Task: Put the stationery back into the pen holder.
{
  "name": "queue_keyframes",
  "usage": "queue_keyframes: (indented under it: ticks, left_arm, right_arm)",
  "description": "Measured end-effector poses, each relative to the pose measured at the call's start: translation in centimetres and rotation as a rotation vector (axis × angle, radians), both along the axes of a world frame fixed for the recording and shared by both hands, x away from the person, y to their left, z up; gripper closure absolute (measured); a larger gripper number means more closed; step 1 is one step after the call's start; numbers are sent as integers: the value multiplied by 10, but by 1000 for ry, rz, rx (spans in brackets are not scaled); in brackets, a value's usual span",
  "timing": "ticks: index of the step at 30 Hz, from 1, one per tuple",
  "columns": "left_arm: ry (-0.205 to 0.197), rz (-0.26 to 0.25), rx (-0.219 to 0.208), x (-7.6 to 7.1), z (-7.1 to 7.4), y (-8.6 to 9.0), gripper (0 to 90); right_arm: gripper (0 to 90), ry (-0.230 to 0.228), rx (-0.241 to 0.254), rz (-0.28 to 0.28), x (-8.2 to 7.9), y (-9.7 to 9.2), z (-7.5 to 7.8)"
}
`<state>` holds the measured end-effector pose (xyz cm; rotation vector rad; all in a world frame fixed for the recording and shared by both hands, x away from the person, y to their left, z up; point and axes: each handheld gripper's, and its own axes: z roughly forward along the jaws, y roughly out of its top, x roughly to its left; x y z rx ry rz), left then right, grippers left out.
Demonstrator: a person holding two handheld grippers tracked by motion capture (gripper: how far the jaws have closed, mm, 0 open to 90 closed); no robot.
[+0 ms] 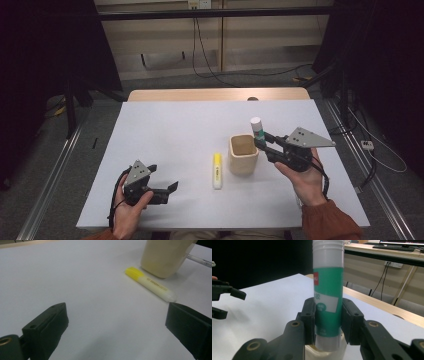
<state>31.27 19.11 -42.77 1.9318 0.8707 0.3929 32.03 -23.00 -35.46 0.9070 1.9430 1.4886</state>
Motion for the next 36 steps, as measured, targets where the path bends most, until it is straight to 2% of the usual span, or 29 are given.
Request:
queue_keyframes:
  ticks: [4, 7, 10, 15, 22, 27, 33, 35, 36]
  left_arm:
    - [-2, 2, 3, 1, 0, 0, 43]
    - [-1, 1, 3, 1, 0, 0, 43]
    - [-2, 0, 4, 1, -1, 0, 49]
    - [-2, -1, 7, 1, 0, 0, 49]
    - [5, -5, 10, 1, -1, -1, 49]
    - [-2, 2, 6, 1, -1, 0, 49]
    - [14, -5, 15, 2, -2, -1, 49]
    - [9, -13, 10, 2, -2, -2, 49]
    - [11, -13, 10, 2, -2, -2, 49]
  right_arm:
    - [671, 10, 25, 7, 9, 7, -4]
    - [671, 21, 68, 16, 16, 11, -8]
    - [671, 32, 82, 25, 22, 17, -14]
    - [671, 54, 74, 15, 28, 23, -23]
    - [670, 27, 67, 30, 28, 27, -27]
    - [670, 44, 51, 37, 30, 29, -35]
    - [667, 54, 28, 23, 29, 31, -42]
    - [651, 58, 21, 20, 28, 32, -43]
    - [601, 56, 25, 20, 28, 32, -42]
